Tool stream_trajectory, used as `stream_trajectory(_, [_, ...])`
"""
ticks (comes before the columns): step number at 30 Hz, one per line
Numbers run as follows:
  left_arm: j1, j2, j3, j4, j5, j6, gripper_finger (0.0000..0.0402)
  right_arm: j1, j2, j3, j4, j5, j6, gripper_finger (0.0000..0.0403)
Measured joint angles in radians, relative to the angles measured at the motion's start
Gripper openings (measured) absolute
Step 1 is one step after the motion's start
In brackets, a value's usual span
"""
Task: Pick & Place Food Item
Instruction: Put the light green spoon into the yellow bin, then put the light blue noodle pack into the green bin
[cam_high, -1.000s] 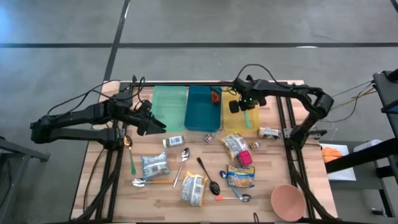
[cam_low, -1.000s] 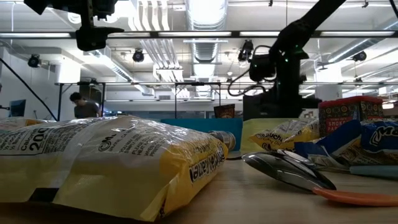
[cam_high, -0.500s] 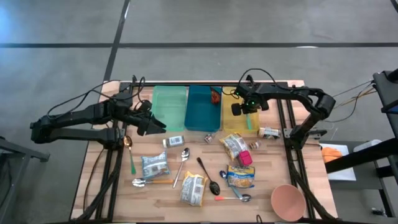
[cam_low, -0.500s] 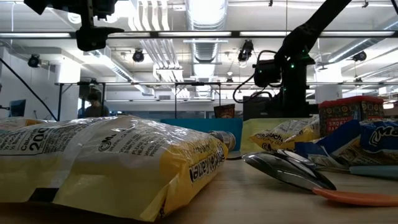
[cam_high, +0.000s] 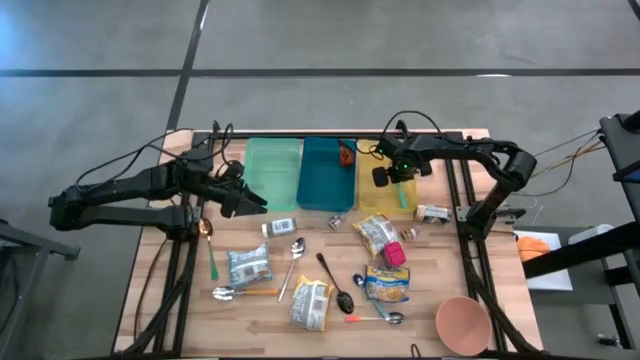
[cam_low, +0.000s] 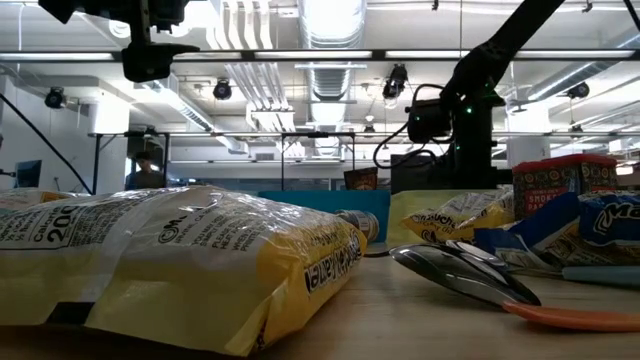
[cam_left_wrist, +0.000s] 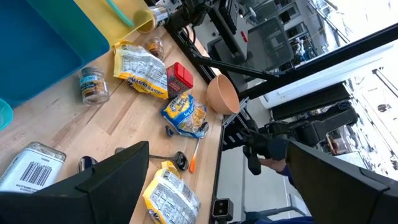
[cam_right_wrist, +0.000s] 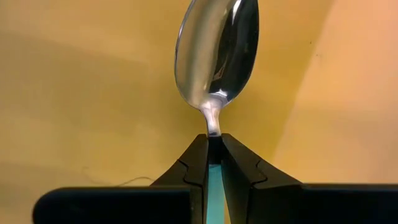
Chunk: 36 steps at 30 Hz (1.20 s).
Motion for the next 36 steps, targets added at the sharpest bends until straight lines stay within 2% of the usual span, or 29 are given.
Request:
stream_trajectory(4, [0.000, 0.000, 0.000, 0.000, 0.000, 0.000, 0.0385, 0.000, 0.000, 0.000, 0.001, 0.003, -0.007, 0.0048])
stream_trajectory(13, [0.000, 0.000, 0.000, 0.000, 0.000, 0.000, 0.0385, 0.000, 0.000, -0.001, 0.005, 0.006, -0.008, 0.0174])
stream_trajectory(18, [0.000, 0.000, 0.000, 0.000, 0.000, 0.000, 0.0385, 0.001, -0.003, 0.016, 0.000, 0.006, -0.015, 0.0218])
stream_trajectory(22, [0.000, 0.000, 0.000, 0.000, 0.000, 0.001, 0.0385, 0.008, -0.024, 0.052, -0.005, -0.001, -0.064, 0.0229])
stream_trajectory(26, [0.000, 0.000, 0.000, 0.000, 0.000, 0.001, 0.0385, 0.023, -0.068, 0.092, -0.018, -0.066, -0.187, 0.0230])
stream_trajectory(32, [0.000, 0.000, 0.000, -0.001, 0.000, 0.008, 0.0385, 0.072, -0.162, 0.142, -0.172, -0.085, -0.404, 0.0231])
stream_trajectory(36, [0.000, 0.000, 0.000, -0.001, 0.000, 0.011, 0.0385, 0.107, -0.243, 0.155, -0.281, -0.089, -0.481, 0.0231])
